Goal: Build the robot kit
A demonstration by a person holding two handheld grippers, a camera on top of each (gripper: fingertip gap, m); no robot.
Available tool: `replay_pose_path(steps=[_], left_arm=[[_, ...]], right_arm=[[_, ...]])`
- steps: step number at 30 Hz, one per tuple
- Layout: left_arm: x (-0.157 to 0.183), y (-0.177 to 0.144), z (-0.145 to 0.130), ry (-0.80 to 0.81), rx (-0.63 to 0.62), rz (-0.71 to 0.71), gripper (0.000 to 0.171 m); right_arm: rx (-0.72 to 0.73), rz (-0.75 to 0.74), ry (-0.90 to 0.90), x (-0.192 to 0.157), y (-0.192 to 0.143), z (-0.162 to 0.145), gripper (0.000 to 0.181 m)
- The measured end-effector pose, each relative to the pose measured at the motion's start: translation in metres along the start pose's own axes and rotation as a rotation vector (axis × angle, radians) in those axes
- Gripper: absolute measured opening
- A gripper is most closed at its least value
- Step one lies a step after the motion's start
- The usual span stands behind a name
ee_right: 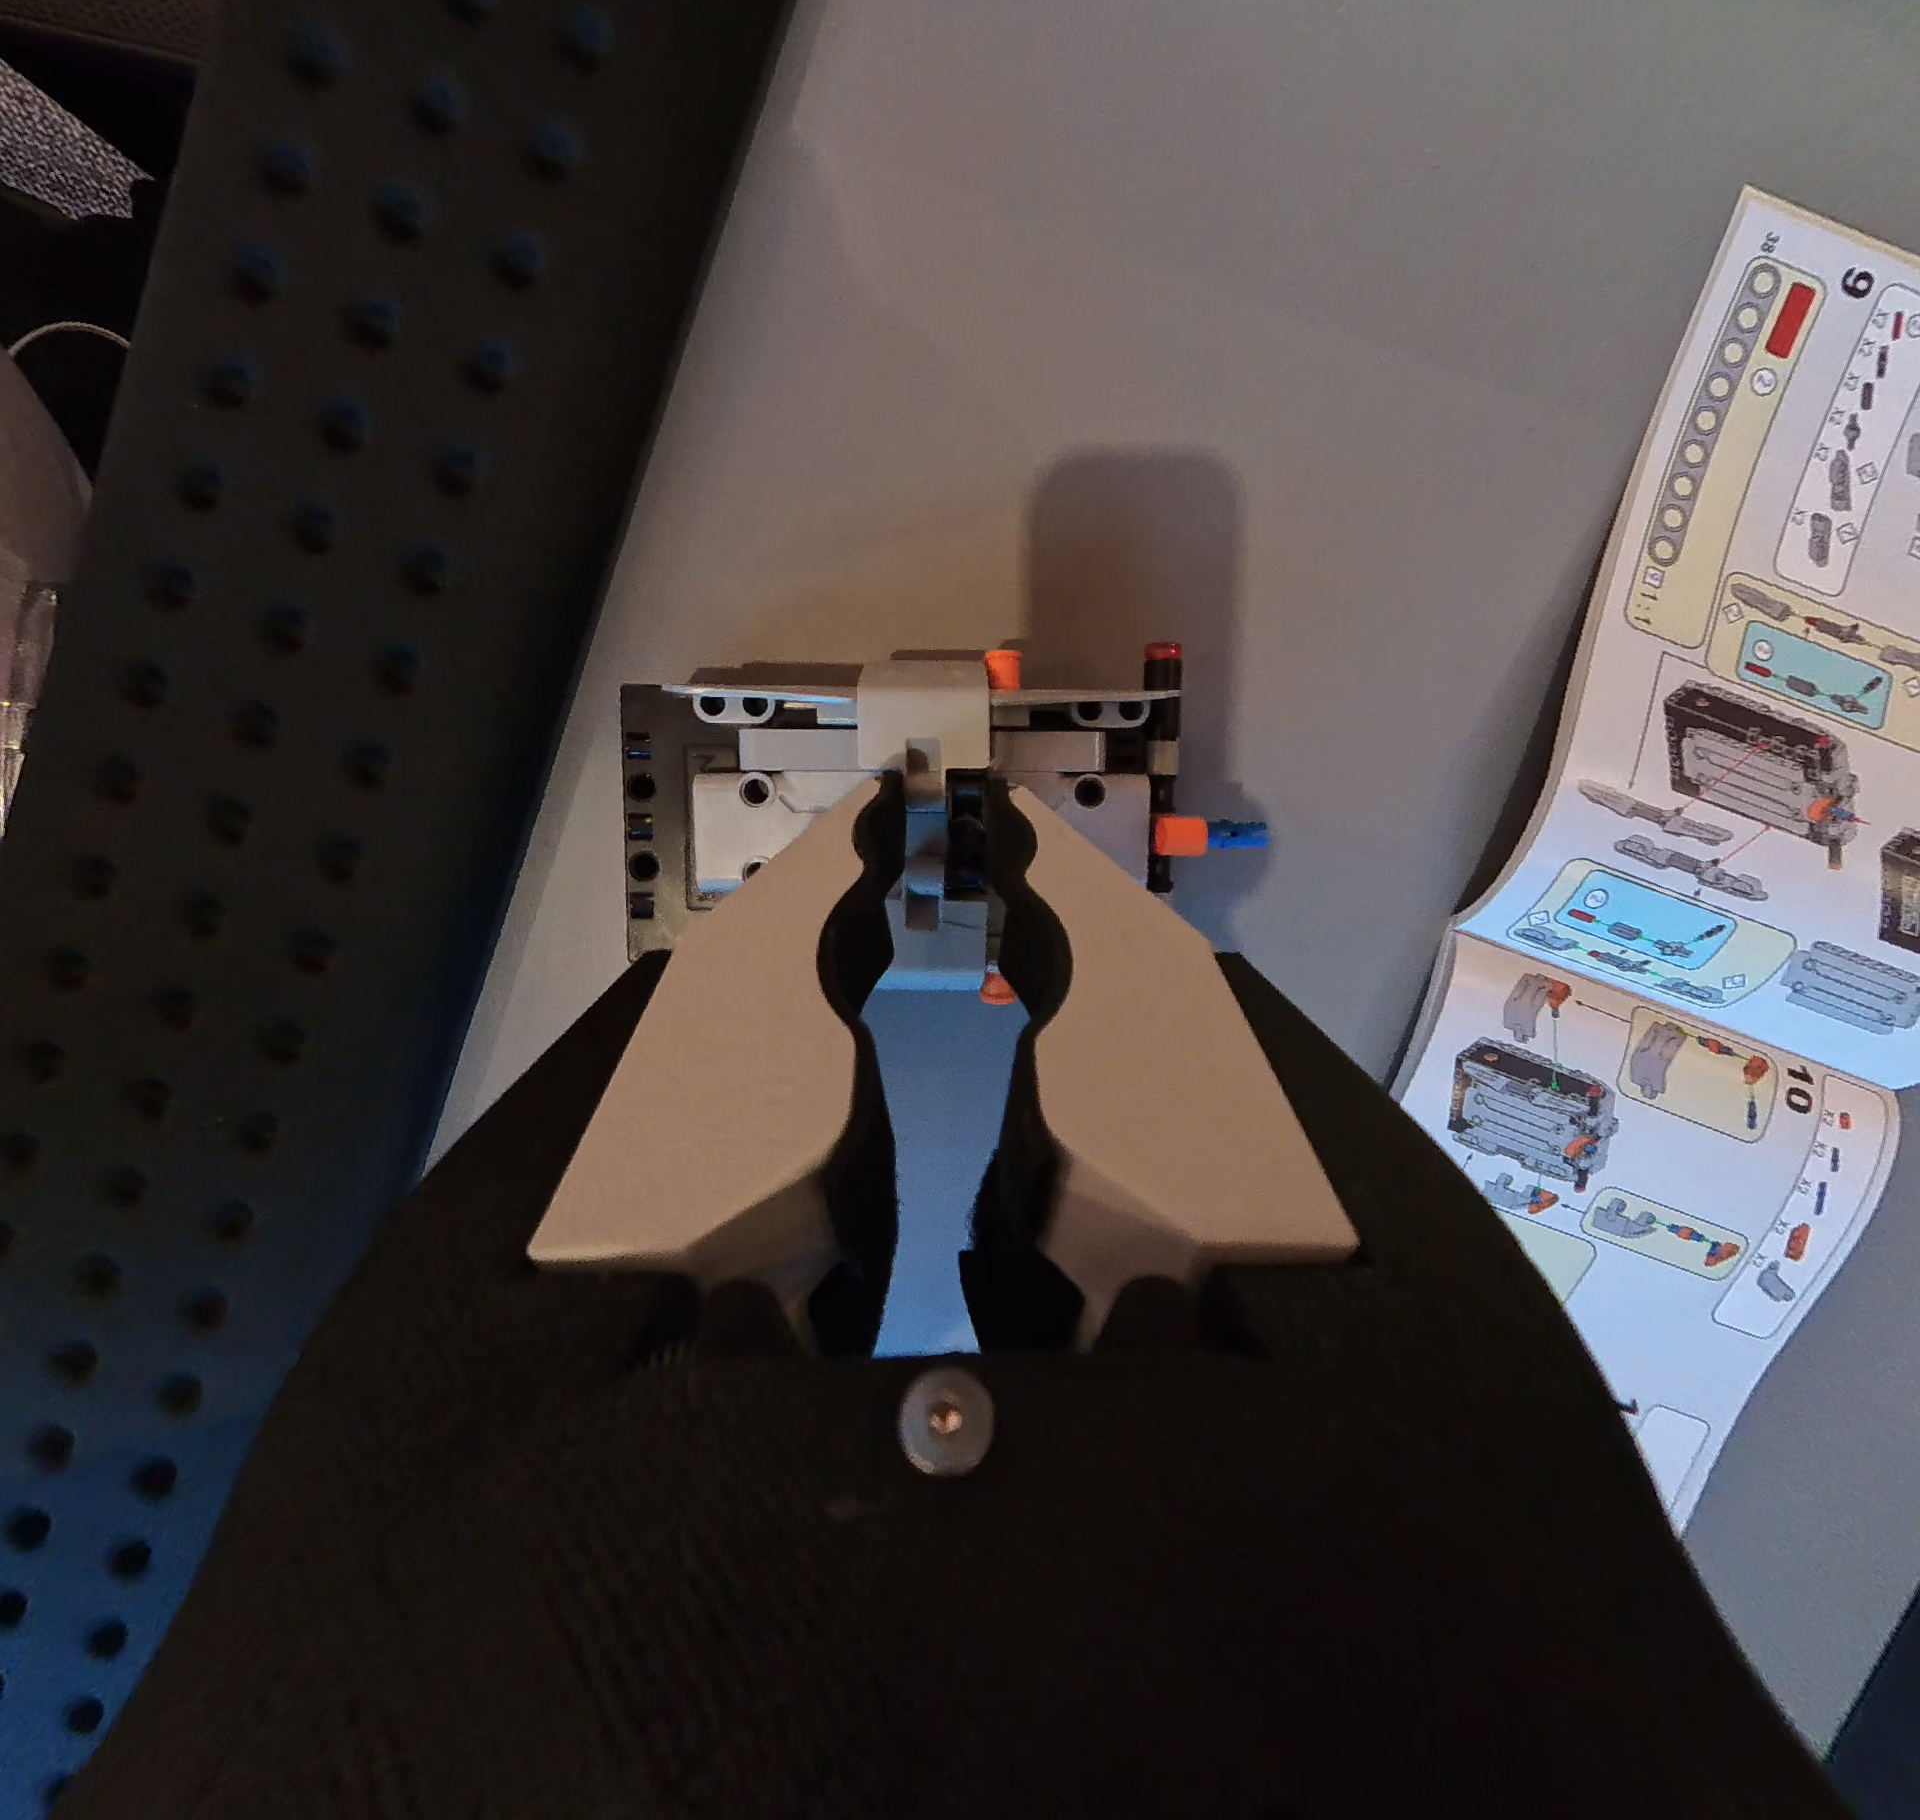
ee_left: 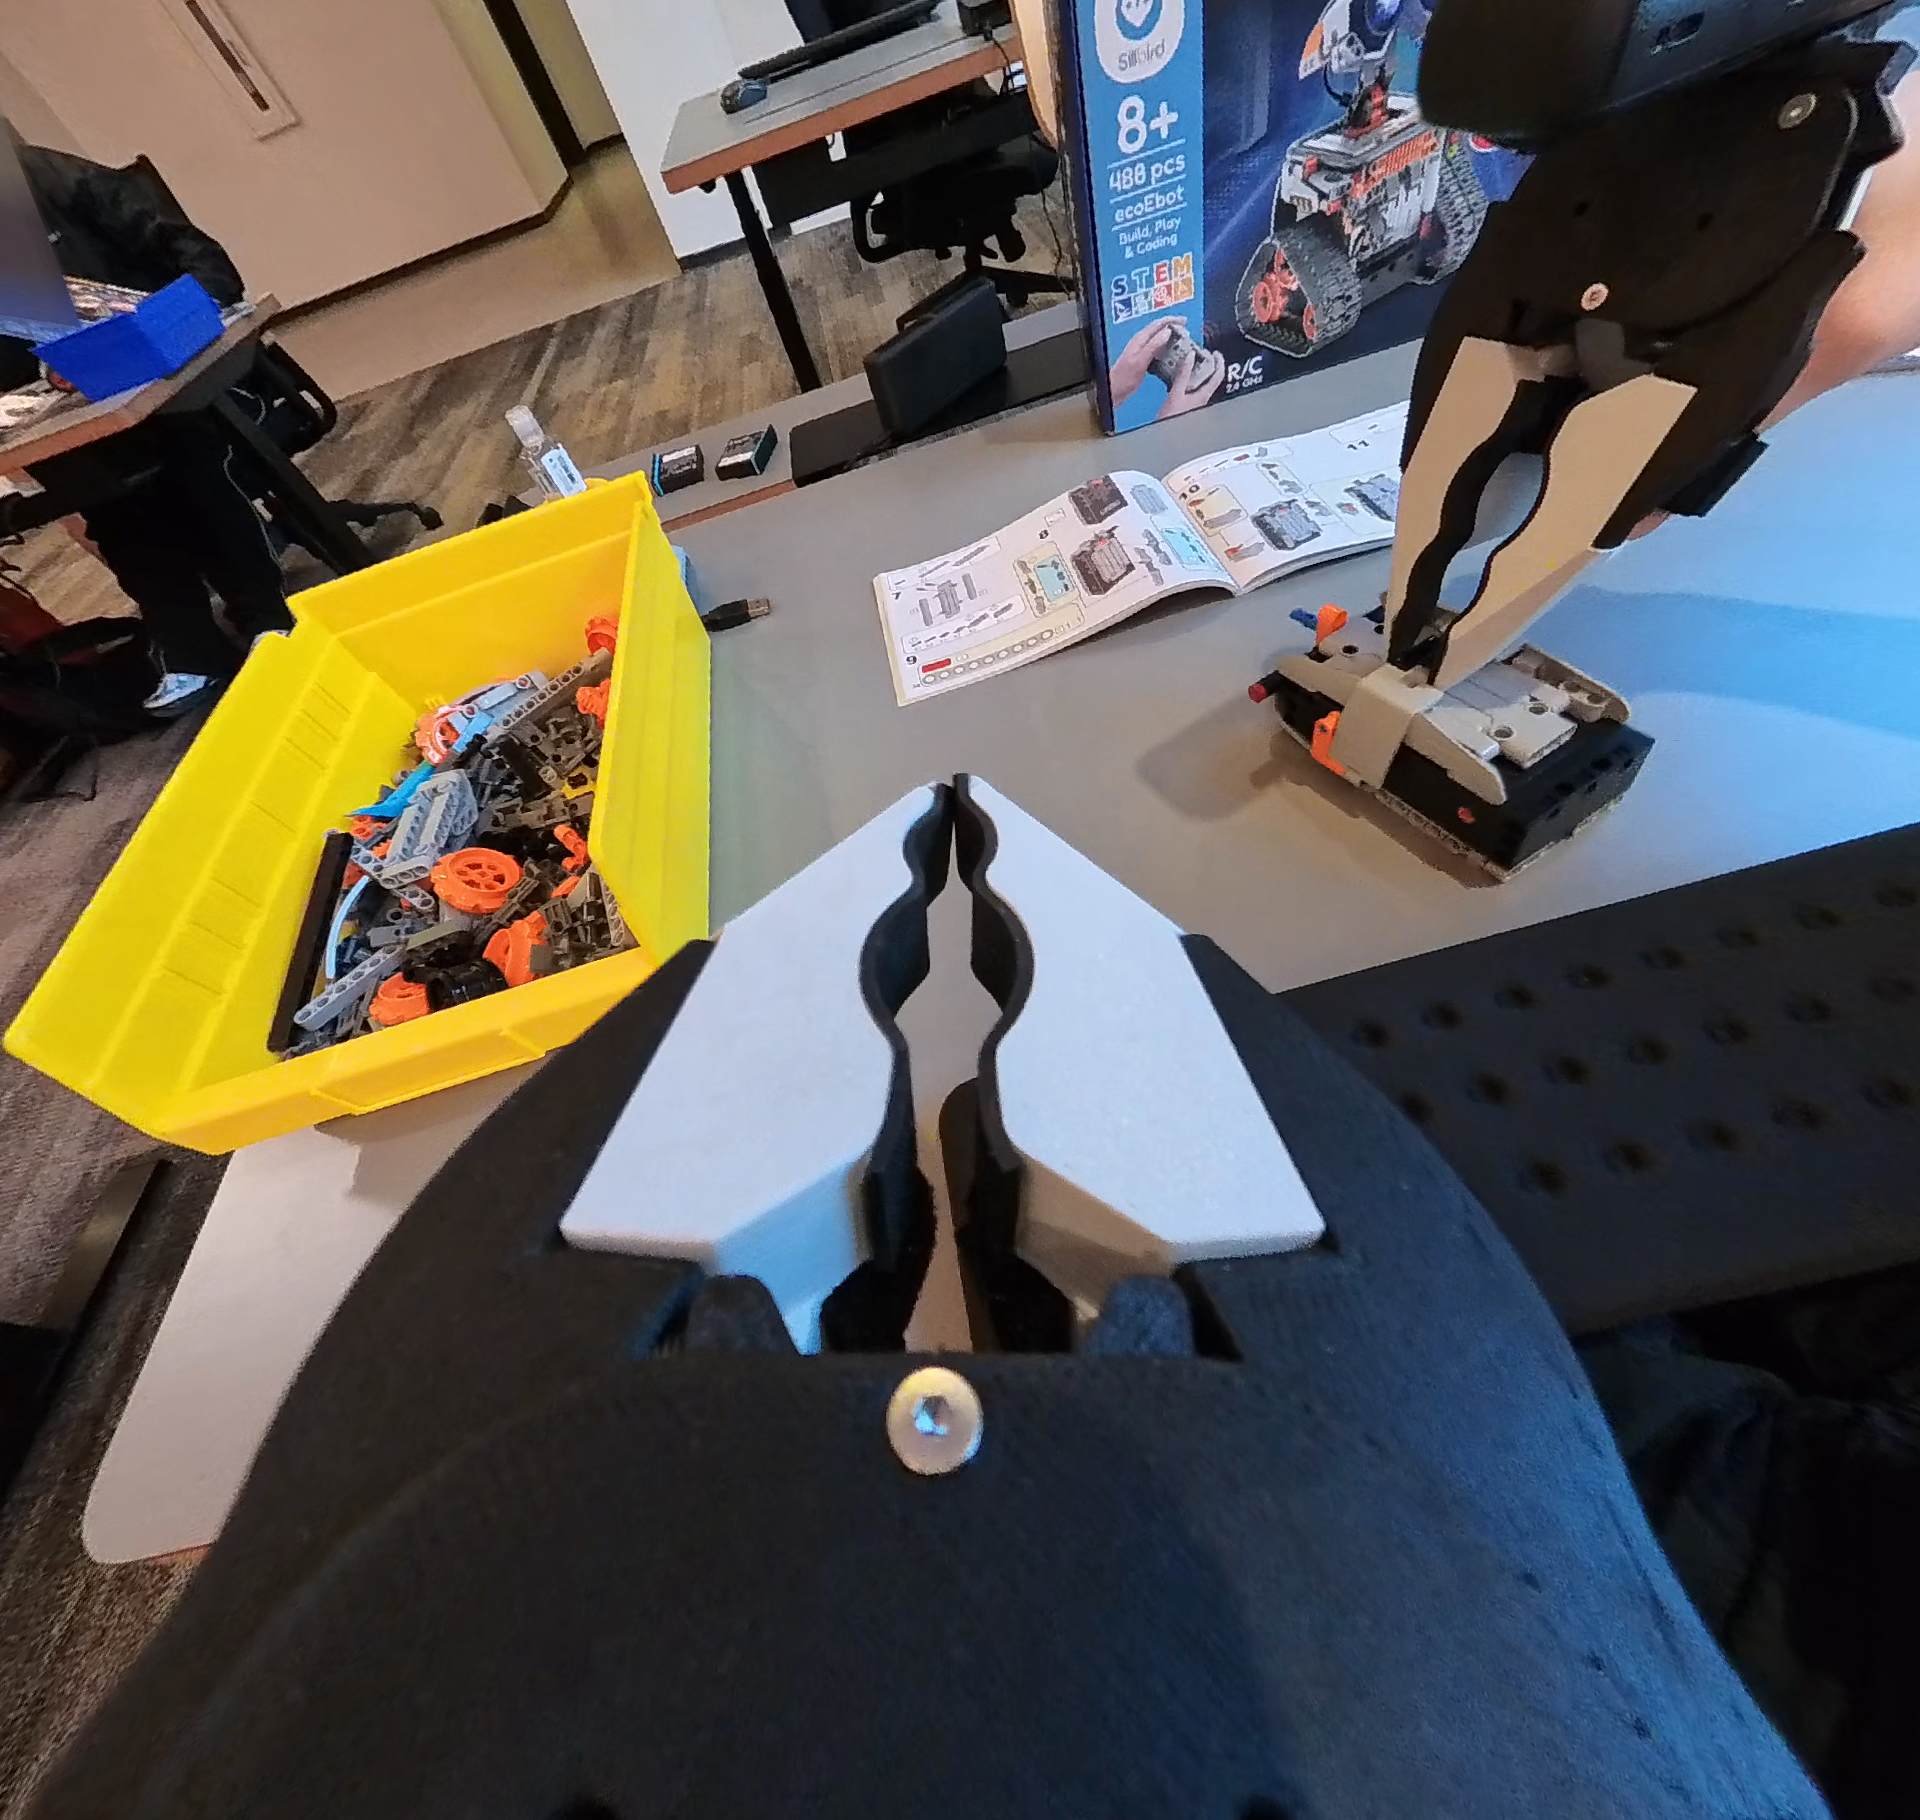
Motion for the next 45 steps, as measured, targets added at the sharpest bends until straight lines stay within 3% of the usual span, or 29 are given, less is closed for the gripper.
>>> replay_pose_path(steps=[6, 8, 10, 11, 15, 16, 28, 36, 45], left_arm=[[-0.002, -0.002, 0.001, -0.004, 0.004, 0.002, 0.000], [-0.003, -0.003, 0.000, -0.005, 0.005, 0.007, 0.000], [-0.005, -0.004, -0.001, -0.004, 0.002, 0.012, 0.000], [-0.005, -0.003, -0.001, -0.002, -0.001, 0.012, 0.000], [-0.004, 0.000, 0.003, -0.004, 0.002, 0.005, 0.000], [-0.003, 0.001, 0.004, -0.005, 0.005, 0.000, 0.000], [0.001, 0.001, 0.003, 0.006, -0.004, -0.007, 0.000], [0.005, 0.006, -0.001, 0.009, -0.018, -0.022, 0.000], [0.001, 0.005, -0.003, 0.000, -0.020, -0.020, 0.000]], right_arm=[[0.055, 0.027, 0.063, 0.000, -0.001, 0.004, 0.016], [0.191, -0.054, 0.075, 0.008, -0.028, 0.015, 0.036], [0.409, -0.026, 0.069, 0.003, -0.070, 0.032, 0.028], [0.409, -0.045, 0.043, 0.003, -0.076, 0.030, 0.028], [0.050, -0.051, -0.010, 0.003, -0.030, -0.008, 0.021], [0.016, -0.037, -0.018, 0.001, -0.021, -0.010, 0.017], [0.022, 0.003, 0.020, 0.006, -0.011, -0.002, 0.012], [-0.020, 0.023, 0.000, 0.000, -0.007, -0.008, 0.024], [-0.062, 0.022, -0.004, 0.001, -0.002, -0.008, 0.015]])
Point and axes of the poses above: each gripper's, where its closed fingertips meet, y out along the fingers, z out of its top, x = y × z across the jaws, the point moved 1 cm from there along -y, back along the fingers, and after that the axes turned 12 degrees about -x, right-handed, at the moved point
